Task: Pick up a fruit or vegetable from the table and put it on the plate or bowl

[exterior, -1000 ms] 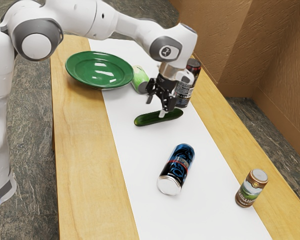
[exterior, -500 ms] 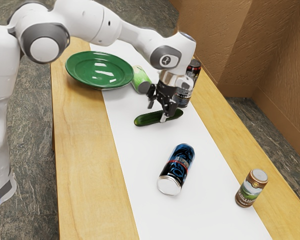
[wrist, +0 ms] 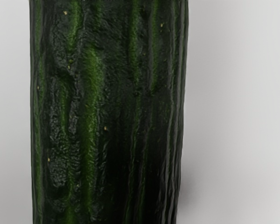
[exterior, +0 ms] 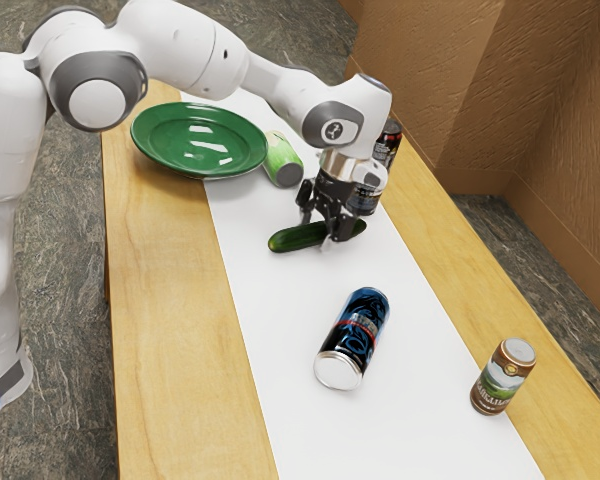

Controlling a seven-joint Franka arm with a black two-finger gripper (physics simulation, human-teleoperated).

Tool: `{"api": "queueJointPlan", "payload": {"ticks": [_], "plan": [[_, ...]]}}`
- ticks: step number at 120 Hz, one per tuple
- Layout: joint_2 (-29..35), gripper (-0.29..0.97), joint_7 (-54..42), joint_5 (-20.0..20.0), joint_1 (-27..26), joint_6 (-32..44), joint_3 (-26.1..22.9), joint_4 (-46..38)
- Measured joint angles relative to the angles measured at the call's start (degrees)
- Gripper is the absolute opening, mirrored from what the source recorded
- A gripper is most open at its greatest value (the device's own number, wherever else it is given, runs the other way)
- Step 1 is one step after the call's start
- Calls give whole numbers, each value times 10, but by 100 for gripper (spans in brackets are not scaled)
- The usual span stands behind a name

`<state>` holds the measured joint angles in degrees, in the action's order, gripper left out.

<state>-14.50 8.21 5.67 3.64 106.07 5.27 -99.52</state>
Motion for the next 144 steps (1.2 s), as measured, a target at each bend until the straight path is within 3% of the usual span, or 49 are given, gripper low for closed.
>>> {"api": "queueJointPlan", "payload": {"ticks": [12,28,65,104,144], "plan": [[0,33,0,0,-1,1,0,0],[2,21,1,-4,-2,1,0,1],[82,22,16,-20,-29,-7,-1,-33],[191,18,67,-24,-82,-118,0,-45],[237,22,96,-51,-63,-170,106,-86]]}}
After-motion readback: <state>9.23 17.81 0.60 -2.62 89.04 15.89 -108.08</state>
